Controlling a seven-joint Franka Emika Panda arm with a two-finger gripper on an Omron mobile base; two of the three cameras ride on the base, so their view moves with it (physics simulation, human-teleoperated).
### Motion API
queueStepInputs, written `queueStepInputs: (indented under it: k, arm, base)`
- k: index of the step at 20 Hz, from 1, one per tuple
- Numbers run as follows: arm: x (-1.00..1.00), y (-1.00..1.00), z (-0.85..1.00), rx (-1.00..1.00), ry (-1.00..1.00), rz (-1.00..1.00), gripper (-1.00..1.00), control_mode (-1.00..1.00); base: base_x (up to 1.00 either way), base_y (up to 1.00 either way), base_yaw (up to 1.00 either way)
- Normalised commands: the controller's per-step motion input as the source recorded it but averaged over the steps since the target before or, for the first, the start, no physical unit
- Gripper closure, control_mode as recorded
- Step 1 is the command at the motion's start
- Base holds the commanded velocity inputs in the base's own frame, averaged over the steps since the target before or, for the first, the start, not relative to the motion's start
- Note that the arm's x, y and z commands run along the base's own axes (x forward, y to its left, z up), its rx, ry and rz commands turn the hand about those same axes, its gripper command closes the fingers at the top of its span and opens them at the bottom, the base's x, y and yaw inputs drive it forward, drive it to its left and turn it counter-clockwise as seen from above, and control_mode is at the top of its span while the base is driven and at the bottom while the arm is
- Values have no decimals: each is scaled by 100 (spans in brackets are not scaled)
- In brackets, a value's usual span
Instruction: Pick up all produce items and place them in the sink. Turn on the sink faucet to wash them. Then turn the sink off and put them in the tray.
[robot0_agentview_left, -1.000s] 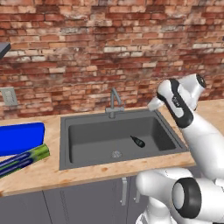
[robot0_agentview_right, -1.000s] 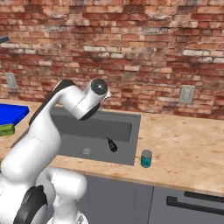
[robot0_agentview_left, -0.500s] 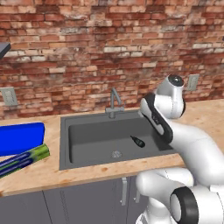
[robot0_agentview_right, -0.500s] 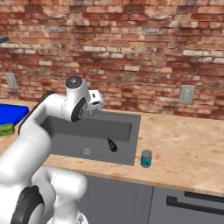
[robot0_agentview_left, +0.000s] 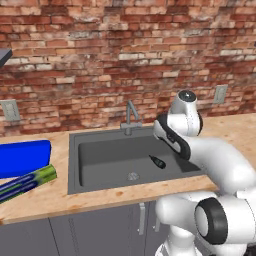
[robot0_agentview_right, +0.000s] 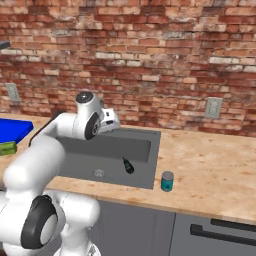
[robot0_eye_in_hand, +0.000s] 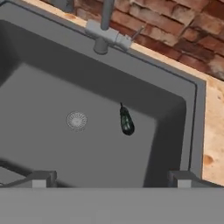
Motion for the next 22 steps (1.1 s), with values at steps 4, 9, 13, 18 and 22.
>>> queueStepInputs:
  k: [4, 9, 13, 18, 22]
  arm:
    - [29, -7, -46, -1, 15, -1, -100, -100]
    - [19, -17, -46, 0, 15, -1, -100, -100]
    - [22, -16, -47, 0, 16, -2, -100, -100]
    - [25, -12, -46, 0, 15, -6, -100, -100]
    - [30, -10, -41, 0, 11, -5, -100, -100]
  base:
    - [0, 0, 0]
    - [0, 0, 0]
    - [0, 0, 0]
    - [0, 0, 0]
    - [0, 0, 0]
